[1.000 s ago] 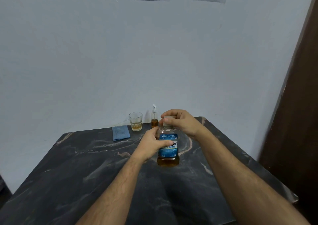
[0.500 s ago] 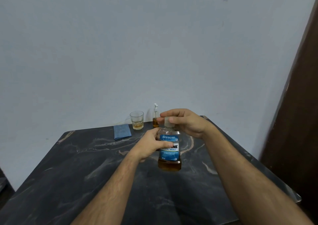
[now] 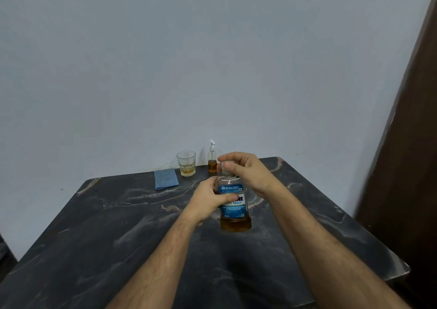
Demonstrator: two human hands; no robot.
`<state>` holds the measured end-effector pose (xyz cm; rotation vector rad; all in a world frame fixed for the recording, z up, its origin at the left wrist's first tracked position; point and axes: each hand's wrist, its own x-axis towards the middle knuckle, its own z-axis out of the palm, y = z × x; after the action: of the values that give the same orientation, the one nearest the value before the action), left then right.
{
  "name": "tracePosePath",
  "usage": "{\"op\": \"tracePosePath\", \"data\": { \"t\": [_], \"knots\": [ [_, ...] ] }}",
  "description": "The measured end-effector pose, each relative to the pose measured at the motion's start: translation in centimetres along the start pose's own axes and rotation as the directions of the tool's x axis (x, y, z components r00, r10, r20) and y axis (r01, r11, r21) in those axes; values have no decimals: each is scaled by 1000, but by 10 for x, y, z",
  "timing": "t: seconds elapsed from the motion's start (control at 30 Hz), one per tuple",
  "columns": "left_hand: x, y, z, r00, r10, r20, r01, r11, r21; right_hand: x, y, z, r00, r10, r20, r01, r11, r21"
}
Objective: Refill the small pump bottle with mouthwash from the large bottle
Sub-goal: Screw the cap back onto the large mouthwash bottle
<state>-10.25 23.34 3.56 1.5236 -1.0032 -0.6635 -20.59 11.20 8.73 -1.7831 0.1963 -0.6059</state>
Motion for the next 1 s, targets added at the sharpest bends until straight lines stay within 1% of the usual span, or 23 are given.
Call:
{"op": "tracePosePath", "data": {
  "t": [0.1, 0.17, 0.23, 0.3, 0.37, 0.5, 0.57, 0.63, 0.73, 0.9, 1.0],
  "knots": [
    [-1, -1, -1, 998, -43, 50, 43, 999, 3, 0, 2, -3, 997, 61, 50, -61, 998, -5],
    [-1, -2, -3, 995, -68, 70, 67, 998, 17, -2, 7, -6, 993, 99, 68, -101, 994, 36],
    [0, -2, -3, 995, -78, 68, 76, 997, 18, -4, 12, -10, 991, 121, 52, -126, 988, 92],
    [1, -2, -4, 996, -82, 32, 82, 997, 11, -9, 18, -15, 989, 144, 33, -146, 985, 89],
    [2, -4, -5, 996, -85, -21, 85, 996, 0, -15, 26, -21, 983, 179, 47, -181, 982, 44],
    [6, -11, -6, 991, -104, -79, 102, 994, -29, -29, 53, -27, 955, 280, 102, -268, 956, -119],
    [8, -14, -4, 986, -119, -115, 118, 993, -20, -33, 67, -25, 944, 311, 108, -289, 940, -181],
    [10, -16, -1, 982, -127, -137, 128, 992, -1, -35, 76, -19, 954, 293, 70, -273, 940, -206],
    [12, -18, 1, 984, -120, -134, 121, 993, -1, -37, 82, -14, 968, 251, 20, -241, 945, -222],
    [15, -25, 0, 986, -116, -117, 112, 993, -41, -33, 96, -16, 972, 236, -14, -235, 957, -168],
    [18, -37, -1, 987, -128, -93, 128, 992, -6, -24, 104, -25, 971, 228, -70, -236, 960, -152]
  ]
}}
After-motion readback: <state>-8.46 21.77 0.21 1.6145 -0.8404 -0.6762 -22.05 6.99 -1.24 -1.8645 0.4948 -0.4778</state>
